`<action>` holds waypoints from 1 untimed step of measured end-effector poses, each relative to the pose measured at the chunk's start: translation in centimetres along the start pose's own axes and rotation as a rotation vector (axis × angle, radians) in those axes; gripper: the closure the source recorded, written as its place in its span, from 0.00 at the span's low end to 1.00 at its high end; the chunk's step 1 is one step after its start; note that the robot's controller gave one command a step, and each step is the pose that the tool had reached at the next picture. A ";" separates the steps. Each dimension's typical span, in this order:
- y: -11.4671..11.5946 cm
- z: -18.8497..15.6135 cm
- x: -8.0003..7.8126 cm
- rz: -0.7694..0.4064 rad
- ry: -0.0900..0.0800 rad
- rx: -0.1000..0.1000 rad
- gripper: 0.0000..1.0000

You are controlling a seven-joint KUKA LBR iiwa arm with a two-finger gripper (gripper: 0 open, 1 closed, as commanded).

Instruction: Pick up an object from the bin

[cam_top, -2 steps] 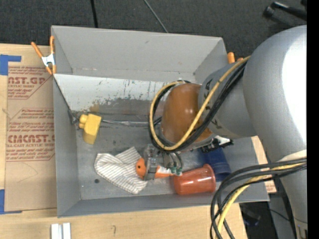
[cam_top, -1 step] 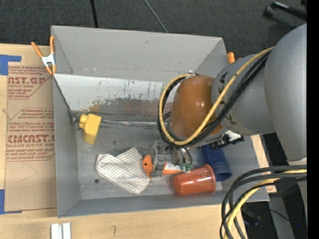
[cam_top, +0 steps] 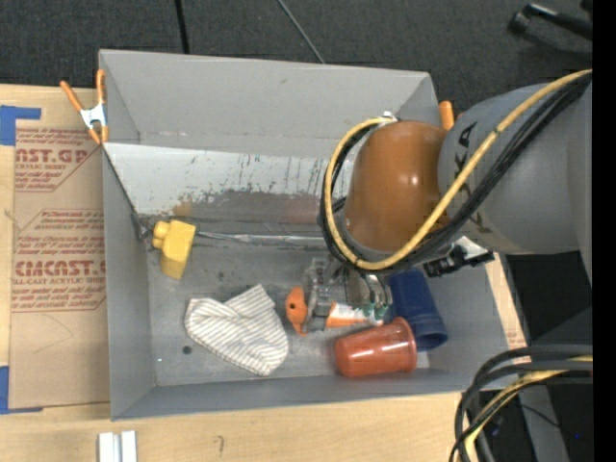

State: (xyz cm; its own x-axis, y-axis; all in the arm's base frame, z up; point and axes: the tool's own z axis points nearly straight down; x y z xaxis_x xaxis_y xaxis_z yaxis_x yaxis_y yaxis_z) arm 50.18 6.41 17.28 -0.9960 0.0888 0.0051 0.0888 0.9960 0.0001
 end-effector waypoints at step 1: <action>1.5 -2.1 0.4 -0.029 -0.015 -0.002 1.00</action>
Offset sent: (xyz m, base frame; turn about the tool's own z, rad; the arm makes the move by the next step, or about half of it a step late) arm -0.0108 0.0330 0.0405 -0.0197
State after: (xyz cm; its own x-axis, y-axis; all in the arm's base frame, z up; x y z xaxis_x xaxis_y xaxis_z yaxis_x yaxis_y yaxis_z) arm 49.93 7.94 19.40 -0.9981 0.0603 -0.0095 0.0603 0.9982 0.0016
